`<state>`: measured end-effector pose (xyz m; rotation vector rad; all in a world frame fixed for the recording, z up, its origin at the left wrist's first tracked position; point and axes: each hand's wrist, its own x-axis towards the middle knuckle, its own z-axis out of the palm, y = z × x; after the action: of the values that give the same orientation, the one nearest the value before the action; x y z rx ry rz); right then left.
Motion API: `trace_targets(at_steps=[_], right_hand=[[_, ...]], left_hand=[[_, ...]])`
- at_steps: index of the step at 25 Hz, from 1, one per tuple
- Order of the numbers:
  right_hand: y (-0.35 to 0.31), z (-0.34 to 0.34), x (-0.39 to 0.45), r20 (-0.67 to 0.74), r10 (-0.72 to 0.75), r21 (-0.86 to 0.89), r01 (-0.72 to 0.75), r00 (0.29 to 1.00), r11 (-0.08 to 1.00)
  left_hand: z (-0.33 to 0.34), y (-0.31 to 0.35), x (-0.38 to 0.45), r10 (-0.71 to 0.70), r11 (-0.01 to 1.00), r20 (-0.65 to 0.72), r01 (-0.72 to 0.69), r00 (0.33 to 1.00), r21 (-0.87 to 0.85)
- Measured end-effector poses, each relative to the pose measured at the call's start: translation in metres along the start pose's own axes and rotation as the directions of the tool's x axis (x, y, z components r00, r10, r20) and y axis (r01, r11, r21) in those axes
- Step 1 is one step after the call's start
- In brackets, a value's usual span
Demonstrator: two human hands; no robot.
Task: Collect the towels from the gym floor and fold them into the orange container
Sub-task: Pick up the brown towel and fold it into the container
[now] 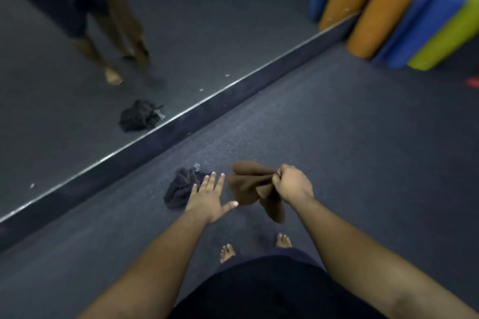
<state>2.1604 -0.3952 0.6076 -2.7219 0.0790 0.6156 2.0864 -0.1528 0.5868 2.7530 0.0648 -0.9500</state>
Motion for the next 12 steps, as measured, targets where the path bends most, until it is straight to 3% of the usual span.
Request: trace_targets(at_steps=[6,12], right_hand=[[0.136,-0.045,-0.072,-0.171,0.258,0.15,-0.234,0.951,0.961],[0.286,-0.094,-0.153,-0.242,0.421,0.229,-0.37,0.875,0.9]], left_hand=[[-0.001,0.141,0.002,0.295,0.929,0.009,-0.289,0.955,0.23],[0.029,0.311,-0.022,0.467,0.823,0.038,-0.45,0.883,0.347]])
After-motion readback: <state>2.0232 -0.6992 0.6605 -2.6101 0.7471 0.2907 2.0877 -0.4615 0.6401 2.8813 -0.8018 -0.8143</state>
